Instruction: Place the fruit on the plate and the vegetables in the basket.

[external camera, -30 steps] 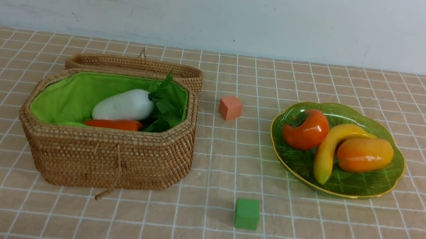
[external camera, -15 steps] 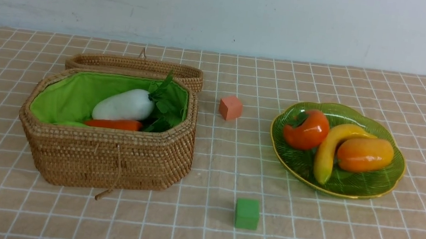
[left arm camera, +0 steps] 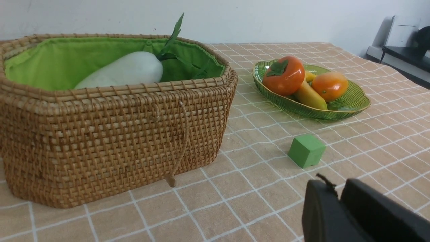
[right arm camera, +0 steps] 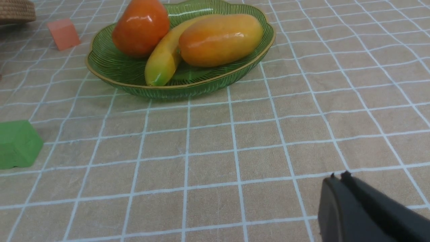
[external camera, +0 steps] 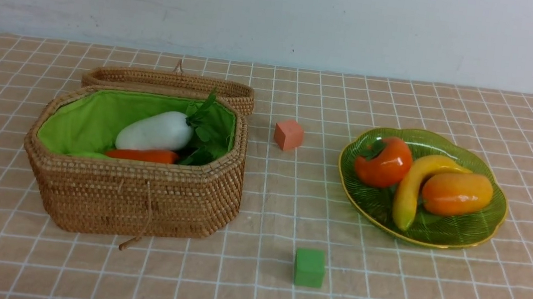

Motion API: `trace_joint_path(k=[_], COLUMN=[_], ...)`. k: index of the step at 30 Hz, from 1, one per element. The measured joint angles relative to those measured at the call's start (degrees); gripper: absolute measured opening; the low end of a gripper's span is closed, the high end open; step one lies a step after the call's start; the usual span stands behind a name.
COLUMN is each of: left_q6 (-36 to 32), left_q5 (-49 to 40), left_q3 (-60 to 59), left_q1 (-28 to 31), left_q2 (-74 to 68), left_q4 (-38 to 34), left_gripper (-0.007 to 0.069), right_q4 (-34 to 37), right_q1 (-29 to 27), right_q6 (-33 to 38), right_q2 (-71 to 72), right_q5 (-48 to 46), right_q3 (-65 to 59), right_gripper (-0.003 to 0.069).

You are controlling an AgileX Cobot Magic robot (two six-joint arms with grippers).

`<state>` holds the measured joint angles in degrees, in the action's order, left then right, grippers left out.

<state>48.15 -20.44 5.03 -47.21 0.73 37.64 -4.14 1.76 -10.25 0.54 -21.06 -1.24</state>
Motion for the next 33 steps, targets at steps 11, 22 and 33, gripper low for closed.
trace_joint_path(k=[11,22,33], left_q6=[-3.7,-32.2,-33.0], left_q5=[1.4,13.1,-1.5], left_q3=[-0.9,-6.3,-6.9], left_q1=[6.5,42.6,41.6], left_q2=[0.0,0.0,0.0], left_q4=[-2.8,-38.0,-38.0], left_gripper=[0.0091,-0.0013,-0.0013], right_q4=[0.0,0.0,0.0], right_q1=[0.0,0.0,0.0], right_q6=[0.0,0.0,0.0], right_q2=[0.0,0.0,0.0], right_q5=[0.0,0.0,0.0], right_q3=[0.0,0.0,0.0], right_gripper=[-0.0002,0.001,0.0021])
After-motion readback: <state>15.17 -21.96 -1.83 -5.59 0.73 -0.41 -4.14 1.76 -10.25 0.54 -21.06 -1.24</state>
